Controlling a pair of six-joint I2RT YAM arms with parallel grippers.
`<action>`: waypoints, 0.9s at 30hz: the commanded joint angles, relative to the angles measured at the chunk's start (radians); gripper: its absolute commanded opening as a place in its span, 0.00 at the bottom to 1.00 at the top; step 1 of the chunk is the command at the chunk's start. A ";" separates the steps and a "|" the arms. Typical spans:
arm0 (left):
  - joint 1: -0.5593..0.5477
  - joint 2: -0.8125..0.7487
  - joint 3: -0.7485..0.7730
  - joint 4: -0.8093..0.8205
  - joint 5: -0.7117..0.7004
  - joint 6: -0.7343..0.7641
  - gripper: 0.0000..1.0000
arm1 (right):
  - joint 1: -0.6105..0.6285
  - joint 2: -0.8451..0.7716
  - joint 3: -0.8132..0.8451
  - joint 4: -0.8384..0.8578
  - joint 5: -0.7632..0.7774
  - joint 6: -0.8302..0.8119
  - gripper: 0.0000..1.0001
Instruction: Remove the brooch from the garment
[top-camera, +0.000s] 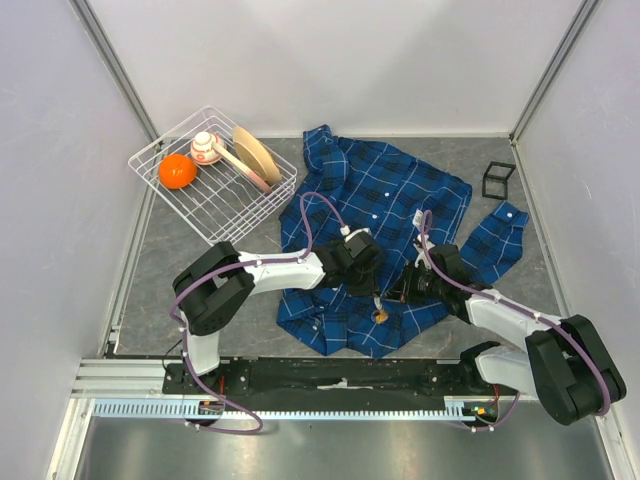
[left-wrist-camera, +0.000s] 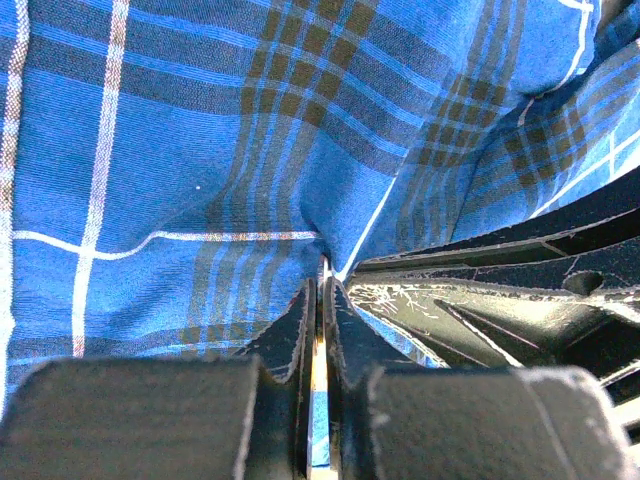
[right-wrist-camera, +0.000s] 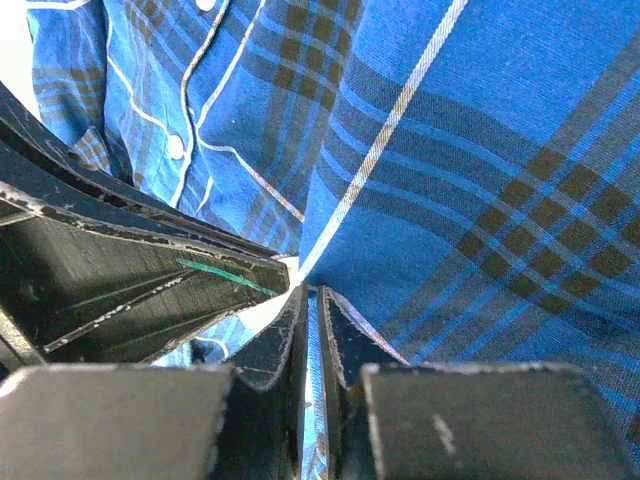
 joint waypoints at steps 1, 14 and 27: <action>-0.017 -0.028 0.031 0.001 -0.037 0.033 0.02 | 0.003 0.014 0.009 0.072 -0.031 0.028 0.13; -0.023 -0.042 0.033 -0.008 -0.095 0.015 0.02 | 0.003 0.011 -0.042 0.122 -0.059 0.082 0.08; -0.023 -0.045 0.042 -0.006 -0.080 0.009 0.02 | 0.004 0.038 -0.065 0.176 -0.081 0.094 0.00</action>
